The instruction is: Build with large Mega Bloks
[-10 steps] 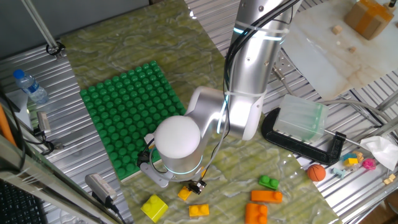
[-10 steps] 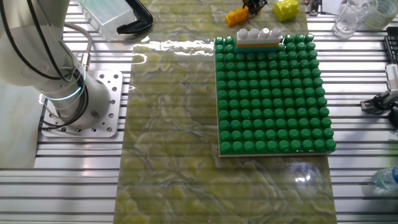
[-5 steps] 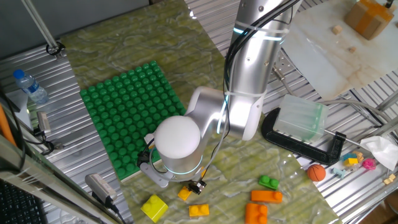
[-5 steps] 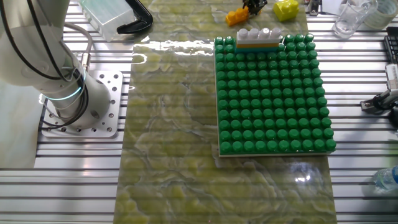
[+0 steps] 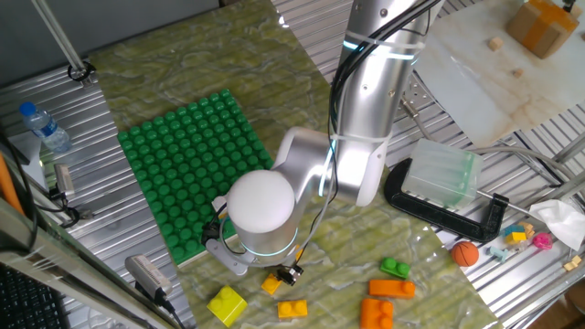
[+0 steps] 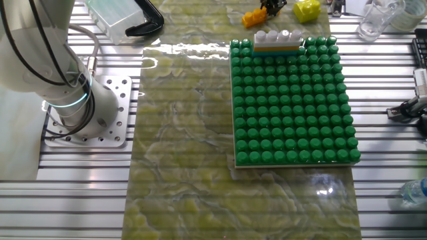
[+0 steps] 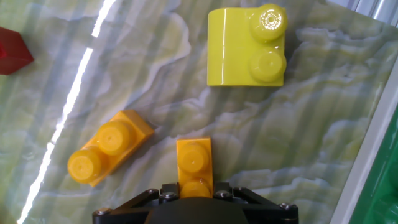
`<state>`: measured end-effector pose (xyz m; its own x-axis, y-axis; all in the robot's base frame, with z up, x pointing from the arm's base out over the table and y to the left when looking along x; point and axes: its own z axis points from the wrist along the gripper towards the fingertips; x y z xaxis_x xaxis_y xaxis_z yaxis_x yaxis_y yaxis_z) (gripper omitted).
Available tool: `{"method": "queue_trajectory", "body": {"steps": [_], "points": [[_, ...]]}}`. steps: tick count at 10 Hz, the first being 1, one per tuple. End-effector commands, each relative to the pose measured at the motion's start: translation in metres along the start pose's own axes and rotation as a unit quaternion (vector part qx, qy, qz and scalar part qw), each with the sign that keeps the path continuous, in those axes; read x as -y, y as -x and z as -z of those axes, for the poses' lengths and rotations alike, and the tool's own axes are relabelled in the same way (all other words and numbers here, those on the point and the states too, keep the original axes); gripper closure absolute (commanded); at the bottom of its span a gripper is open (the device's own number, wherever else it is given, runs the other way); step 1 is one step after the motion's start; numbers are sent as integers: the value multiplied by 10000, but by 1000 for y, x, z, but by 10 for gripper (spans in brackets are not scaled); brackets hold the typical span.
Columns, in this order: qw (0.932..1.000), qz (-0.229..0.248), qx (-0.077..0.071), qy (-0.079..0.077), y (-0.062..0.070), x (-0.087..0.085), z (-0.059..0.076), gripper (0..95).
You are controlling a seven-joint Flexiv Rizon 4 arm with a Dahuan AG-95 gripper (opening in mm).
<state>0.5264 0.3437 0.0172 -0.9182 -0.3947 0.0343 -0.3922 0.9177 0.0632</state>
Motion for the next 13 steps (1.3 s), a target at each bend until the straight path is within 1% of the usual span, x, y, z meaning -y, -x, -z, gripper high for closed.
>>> {"method": "queue_trajectory", "body": {"steps": [1,3,4,5,9,12,13], "points": [[10000,-4,4,-7,0,0,0,760],[10000,-4,4,-7,0,0,0,760],[9997,-230,43,-64,6,2,86,760],[9997,-230,43,-63,6,2,86,950],[9996,-256,59,-63,6,1,88,950],[9994,-322,36,-101,4,0,91,950],[9994,-336,36,-114,6,2,91,950]]}}
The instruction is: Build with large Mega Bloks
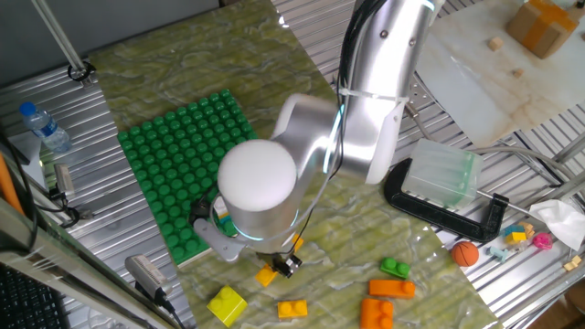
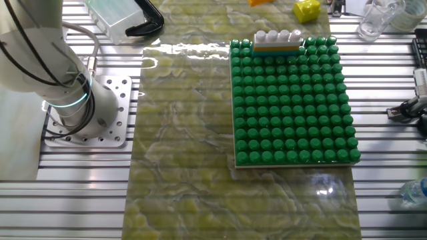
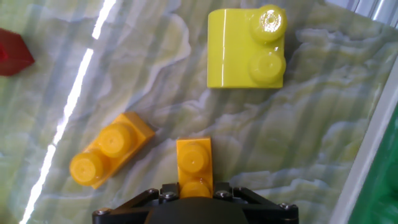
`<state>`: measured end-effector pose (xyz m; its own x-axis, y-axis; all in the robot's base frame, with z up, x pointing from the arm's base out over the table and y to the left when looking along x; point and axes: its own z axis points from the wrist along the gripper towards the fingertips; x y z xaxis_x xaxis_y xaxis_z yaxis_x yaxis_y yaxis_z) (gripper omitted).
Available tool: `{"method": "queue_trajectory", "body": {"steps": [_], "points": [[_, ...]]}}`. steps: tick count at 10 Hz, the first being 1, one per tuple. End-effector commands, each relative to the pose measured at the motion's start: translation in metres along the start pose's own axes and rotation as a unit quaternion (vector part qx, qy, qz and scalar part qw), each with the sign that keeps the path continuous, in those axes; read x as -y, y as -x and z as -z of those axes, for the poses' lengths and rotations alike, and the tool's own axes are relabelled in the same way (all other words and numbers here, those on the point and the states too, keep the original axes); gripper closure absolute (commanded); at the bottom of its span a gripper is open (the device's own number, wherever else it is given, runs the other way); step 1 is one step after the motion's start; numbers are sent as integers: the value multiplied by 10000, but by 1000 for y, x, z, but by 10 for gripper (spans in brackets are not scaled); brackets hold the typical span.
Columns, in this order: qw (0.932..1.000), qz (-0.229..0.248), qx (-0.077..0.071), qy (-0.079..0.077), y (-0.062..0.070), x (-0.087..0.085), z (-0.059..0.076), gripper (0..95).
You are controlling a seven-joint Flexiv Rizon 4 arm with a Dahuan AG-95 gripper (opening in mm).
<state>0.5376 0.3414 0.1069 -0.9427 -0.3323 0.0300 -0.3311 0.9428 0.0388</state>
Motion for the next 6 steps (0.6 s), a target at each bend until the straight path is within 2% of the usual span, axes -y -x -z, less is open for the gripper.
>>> {"method": "queue_trajectory", "body": {"steps": [1,3,4,6], "points": [[10000,7,-14,1,3,4,4,950],[10000,94,11,9,4,6,6,950],[9999,76,77,87,4,6,6,950],[9994,-316,168,-38,4,6,6,950]]}}
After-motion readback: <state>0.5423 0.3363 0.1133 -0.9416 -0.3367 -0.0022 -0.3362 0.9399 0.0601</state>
